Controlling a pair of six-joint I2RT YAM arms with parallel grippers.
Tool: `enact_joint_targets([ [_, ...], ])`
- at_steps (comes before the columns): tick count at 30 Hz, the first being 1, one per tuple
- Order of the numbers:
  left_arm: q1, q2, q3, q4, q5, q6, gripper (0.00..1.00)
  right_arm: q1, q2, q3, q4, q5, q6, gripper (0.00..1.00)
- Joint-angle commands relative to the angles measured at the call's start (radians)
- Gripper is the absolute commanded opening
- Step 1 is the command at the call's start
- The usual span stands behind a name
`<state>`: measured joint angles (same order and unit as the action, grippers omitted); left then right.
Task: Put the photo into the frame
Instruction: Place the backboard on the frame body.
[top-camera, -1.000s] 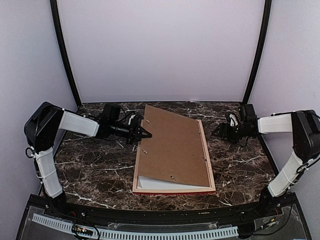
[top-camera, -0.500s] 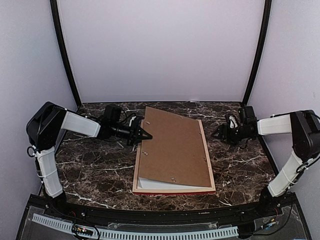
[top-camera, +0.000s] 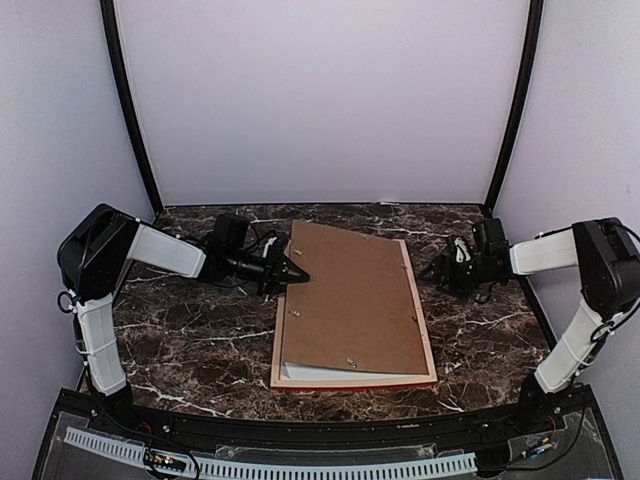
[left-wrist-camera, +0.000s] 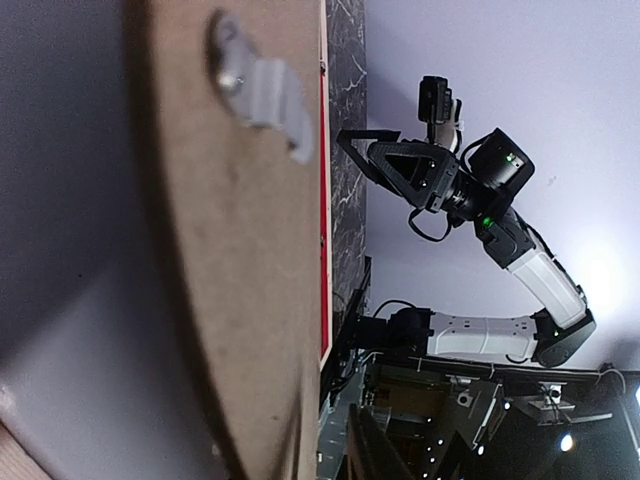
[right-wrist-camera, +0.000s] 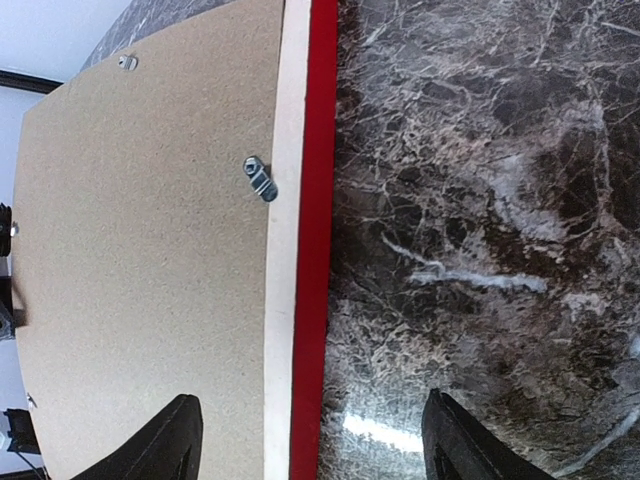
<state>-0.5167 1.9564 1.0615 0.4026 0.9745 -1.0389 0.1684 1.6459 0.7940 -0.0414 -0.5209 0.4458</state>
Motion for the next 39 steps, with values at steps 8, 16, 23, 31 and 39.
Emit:
enact_joint_targets([
  [8,-0.014,-0.005,0.026,-0.098,-0.027,0.085,0.55,0.051,0.021,0.013,0.030,0.016,0.010,0.76],
  [16,-0.019,0.004,0.044,-0.155,-0.033,0.121,0.63,0.088,-0.008,0.063,-0.027,0.069,-0.005,0.76],
  [23,-0.027,0.016,0.064,-0.203,-0.040,0.157,0.64,0.105,-0.014,0.089,-0.049,0.087,-0.004,0.76],
  [31,-0.030,0.022,0.075,-0.248,-0.035,0.180,0.54,0.111,-0.008,0.093,-0.054,0.094,-0.012,0.76],
  [39,-0.031,0.030,0.095,-0.303,-0.021,0.215,0.36,0.114,-0.001,0.086,-0.053,0.096,-0.017,0.76],
])
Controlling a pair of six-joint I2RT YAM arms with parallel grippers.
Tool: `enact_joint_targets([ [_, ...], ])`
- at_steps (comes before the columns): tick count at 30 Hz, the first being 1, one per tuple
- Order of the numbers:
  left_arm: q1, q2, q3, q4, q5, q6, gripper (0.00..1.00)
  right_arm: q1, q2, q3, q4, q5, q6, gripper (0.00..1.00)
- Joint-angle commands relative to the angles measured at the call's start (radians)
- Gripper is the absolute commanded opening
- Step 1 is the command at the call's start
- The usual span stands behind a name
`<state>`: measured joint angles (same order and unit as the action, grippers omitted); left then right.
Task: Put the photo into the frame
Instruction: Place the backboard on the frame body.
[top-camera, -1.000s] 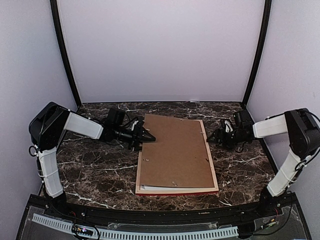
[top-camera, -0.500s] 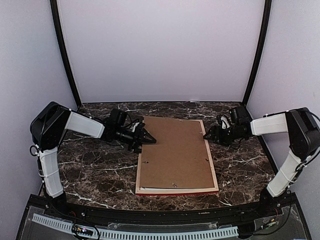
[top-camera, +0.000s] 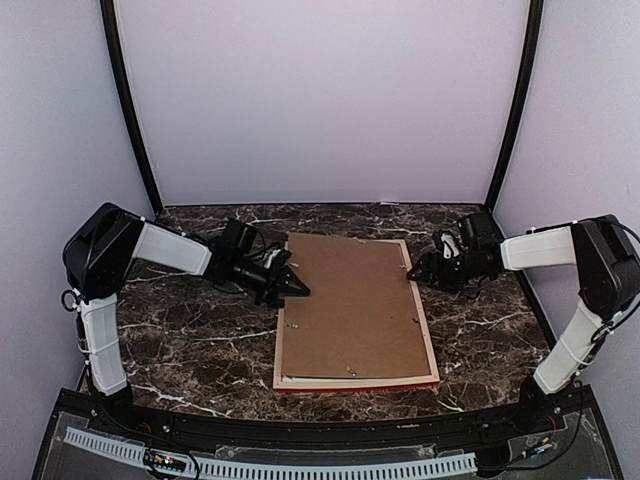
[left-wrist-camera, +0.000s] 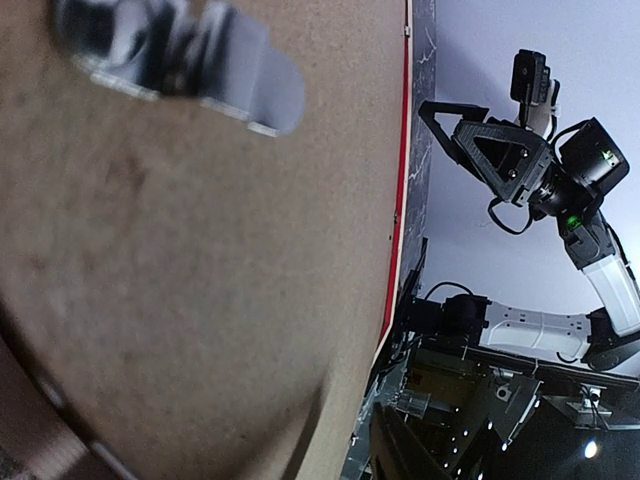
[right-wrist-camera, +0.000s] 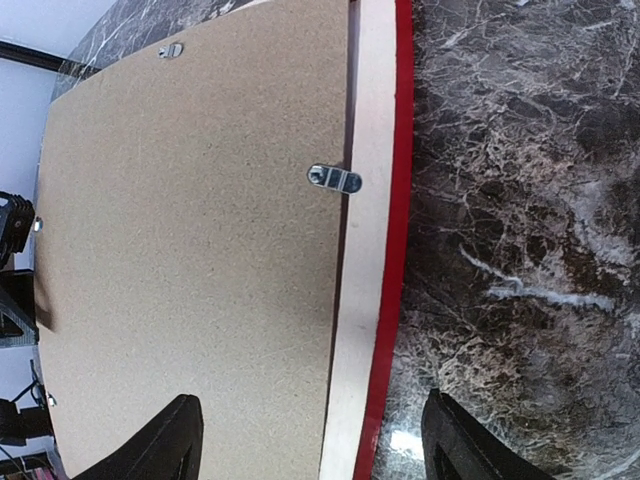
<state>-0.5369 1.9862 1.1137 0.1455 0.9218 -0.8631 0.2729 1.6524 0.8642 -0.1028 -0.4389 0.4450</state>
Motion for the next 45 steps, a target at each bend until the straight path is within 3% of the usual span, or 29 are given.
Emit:
enact_joint_targets([
  [1,-0.010,0.003,0.045,-0.058,0.036,0.046,0.33,0.009,-0.007,0.017,0.008,0.014,-0.018,0.76],
  [11,-0.010,0.034,0.072,-0.097,0.077,0.068,0.18,0.009,0.008,0.021,-0.002,0.012,-0.032,0.76],
  [23,-0.011,0.049,0.073,-0.093,0.104,0.049,0.16,0.016,0.003,0.031,-0.008,0.017,-0.032,0.76],
  [36,-0.016,0.053,0.072,-0.108,0.077,0.052,0.35,0.140,0.011,0.126,-0.017,0.042,-0.004,0.76],
  [45,-0.023,0.057,0.079,-0.127,0.062,0.067,0.53,0.282,0.132,0.213,0.014,0.023,0.027,0.76],
])
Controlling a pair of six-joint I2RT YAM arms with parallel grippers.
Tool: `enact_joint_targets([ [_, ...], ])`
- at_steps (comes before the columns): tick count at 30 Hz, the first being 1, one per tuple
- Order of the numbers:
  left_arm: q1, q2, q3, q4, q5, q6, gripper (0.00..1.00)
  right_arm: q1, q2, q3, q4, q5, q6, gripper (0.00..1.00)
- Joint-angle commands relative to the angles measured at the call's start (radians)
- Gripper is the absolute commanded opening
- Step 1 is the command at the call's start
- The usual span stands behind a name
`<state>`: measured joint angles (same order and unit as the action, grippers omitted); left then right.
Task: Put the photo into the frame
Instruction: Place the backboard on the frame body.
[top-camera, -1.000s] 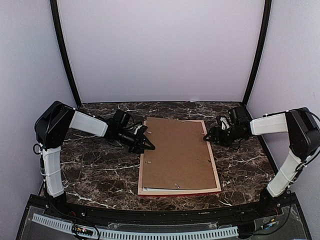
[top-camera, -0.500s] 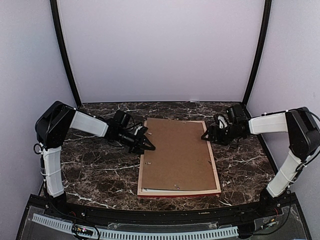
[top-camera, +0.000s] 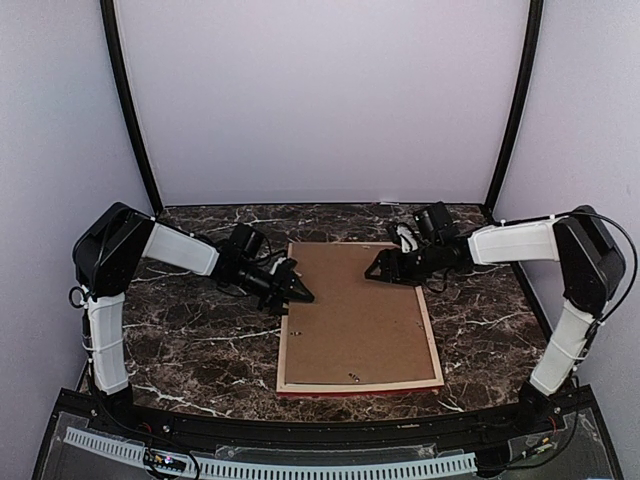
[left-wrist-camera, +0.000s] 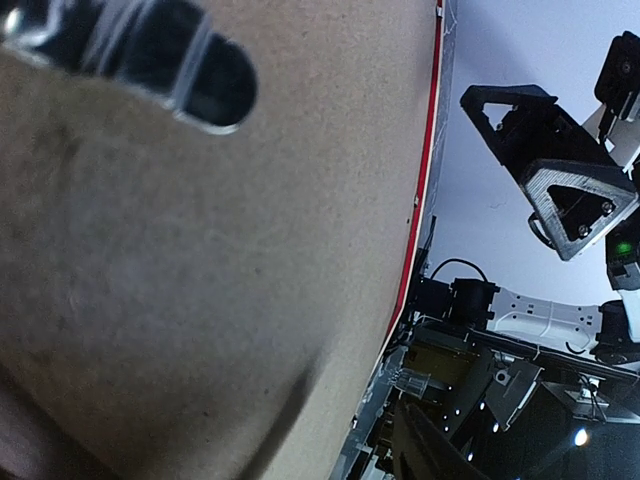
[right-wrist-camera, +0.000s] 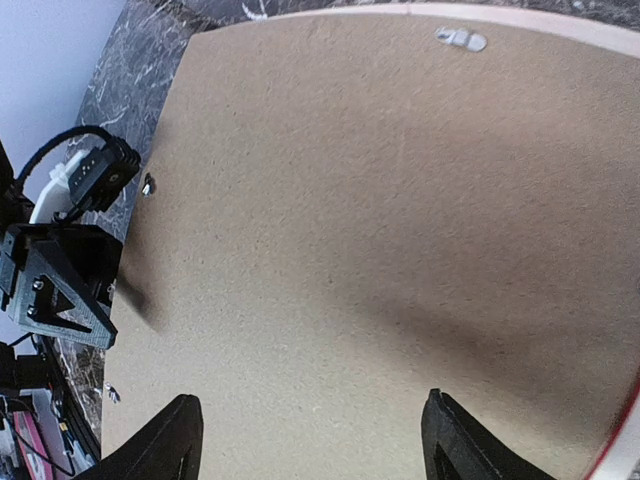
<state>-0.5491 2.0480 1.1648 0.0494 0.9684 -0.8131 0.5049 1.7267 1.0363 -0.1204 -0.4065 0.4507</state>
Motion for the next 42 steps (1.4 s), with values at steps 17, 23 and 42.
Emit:
enact_joint_targets([
  [17,-0.014,-0.009,0.043,-0.076,0.003,0.052,0.64,0.101,0.153,0.033,0.055,-0.007,0.034,0.76],
  [23,-0.013,-0.020,0.070,-0.147,-0.025,0.100,0.65,0.099,0.143,0.026,0.042,0.007,0.024,0.76],
  [42,-0.012,-0.078,0.123,-0.332,-0.150,0.213,0.76,0.067,0.094,0.009,0.020,0.004,0.000,0.76],
])
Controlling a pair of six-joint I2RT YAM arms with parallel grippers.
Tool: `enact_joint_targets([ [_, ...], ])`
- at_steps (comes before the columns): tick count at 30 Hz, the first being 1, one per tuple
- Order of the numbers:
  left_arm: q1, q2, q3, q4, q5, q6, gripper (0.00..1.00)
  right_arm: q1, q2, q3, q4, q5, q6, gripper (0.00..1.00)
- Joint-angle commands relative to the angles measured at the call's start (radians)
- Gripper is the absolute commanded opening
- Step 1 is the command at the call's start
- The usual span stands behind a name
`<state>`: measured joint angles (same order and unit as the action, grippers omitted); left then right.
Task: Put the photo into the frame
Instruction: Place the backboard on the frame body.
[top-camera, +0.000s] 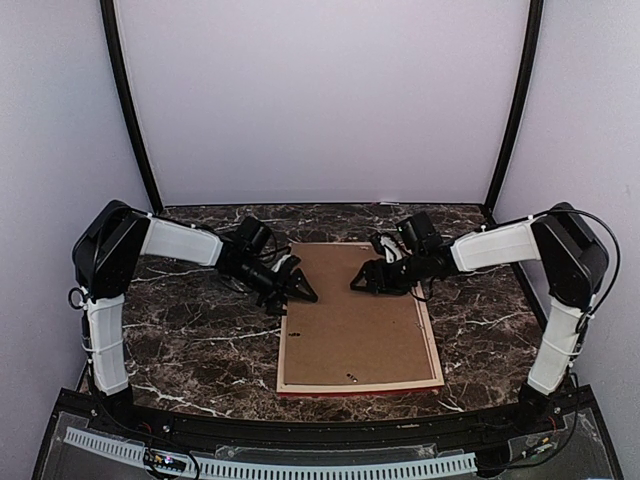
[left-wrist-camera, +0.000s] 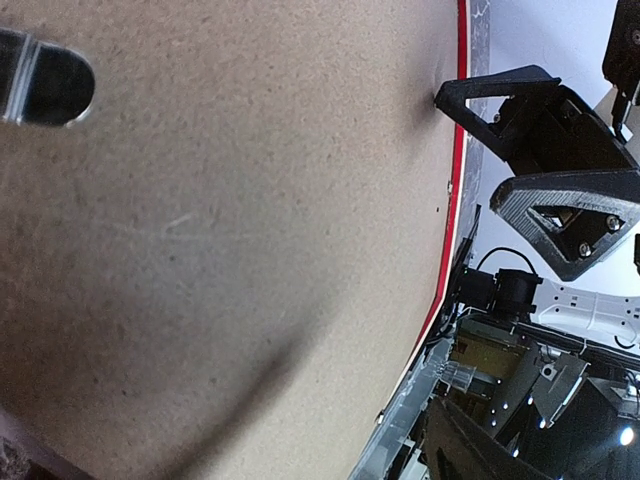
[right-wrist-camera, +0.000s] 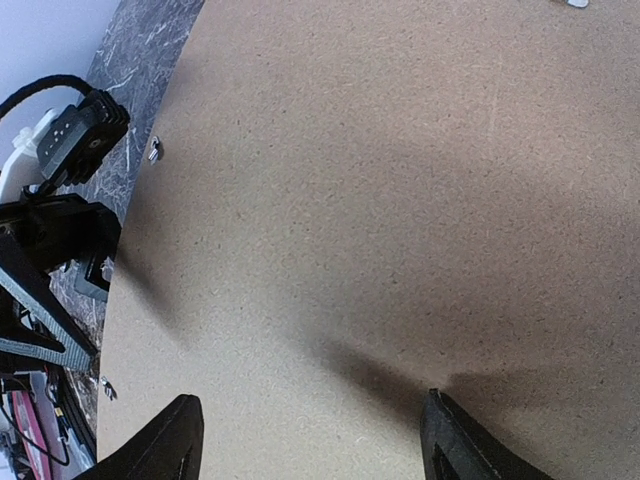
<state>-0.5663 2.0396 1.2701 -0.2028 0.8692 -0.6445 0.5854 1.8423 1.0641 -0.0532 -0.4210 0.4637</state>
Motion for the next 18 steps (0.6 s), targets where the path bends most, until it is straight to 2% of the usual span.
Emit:
enact_joint_targets([
  [1,0.005,-0.074,0.019,-0.088,-0.060,0.049,0.76,-0.015,-0.027,-0.018,-0.048,0.009,-0.013,0.76],
  [7,0.003,-0.093,0.038,-0.127,-0.101,0.068,0.78,-0.040,-0.089,-0.025,-0.063,0.002,-0.014,0.76],
  [18,-0.014,-0.095,0.076,-0.203,-0.161,0.111,0.78,-0.205,-0.228,-0.097,-0.177,0.146,-0.088,0.78],
])
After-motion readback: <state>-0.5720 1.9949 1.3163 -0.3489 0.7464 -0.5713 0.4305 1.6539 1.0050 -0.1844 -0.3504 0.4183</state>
